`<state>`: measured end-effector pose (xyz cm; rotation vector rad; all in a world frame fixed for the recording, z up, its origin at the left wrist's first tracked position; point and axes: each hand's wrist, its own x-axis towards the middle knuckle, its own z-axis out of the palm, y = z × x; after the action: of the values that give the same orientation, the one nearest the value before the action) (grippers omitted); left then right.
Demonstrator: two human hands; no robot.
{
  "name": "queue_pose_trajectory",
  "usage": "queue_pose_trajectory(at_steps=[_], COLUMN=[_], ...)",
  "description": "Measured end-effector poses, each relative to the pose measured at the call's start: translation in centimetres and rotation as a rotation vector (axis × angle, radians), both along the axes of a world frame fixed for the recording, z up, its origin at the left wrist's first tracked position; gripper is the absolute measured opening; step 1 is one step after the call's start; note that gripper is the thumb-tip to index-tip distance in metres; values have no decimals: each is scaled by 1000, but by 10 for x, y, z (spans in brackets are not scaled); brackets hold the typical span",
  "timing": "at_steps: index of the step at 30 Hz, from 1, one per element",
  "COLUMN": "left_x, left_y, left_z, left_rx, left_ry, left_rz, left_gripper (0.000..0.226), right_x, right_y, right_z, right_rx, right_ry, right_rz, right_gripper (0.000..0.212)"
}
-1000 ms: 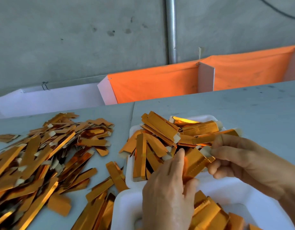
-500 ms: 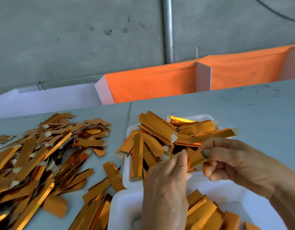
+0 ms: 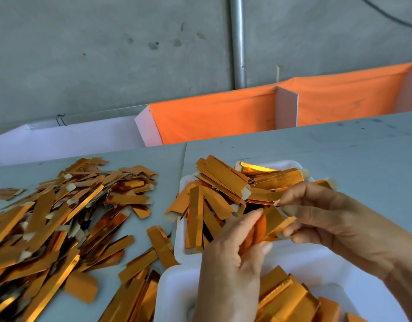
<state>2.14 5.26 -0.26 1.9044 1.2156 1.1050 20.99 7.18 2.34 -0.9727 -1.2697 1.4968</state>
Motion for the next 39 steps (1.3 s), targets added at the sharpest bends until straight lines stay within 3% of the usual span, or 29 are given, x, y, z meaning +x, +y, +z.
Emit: queue_pose_trajectory(at_steps=[11,20,27,33,39], left_x=[-6,-7,-9,-11,-8], left_y=[1,0,0,0,-2], left_z=[2,2,1,1,4], left_rx=[-130,-115,-143,-215,-134], left_ry=[-156,-90,-52,-96,15], left_rz=[-87,-63,-72,-151,-74], left_gripper=[51,51,47,47,47], right_x=[3,4,7,7,-2], right_y=[0,-4,-4,-5,-7], right_z=[2,4,6,7,9], right_rx=[131,216,246,209,214], right_ry=[-17,-201,-249,-214,-288], right_rz=[52,78,106,130,52], right_gripper=[62,22,16,25,5])
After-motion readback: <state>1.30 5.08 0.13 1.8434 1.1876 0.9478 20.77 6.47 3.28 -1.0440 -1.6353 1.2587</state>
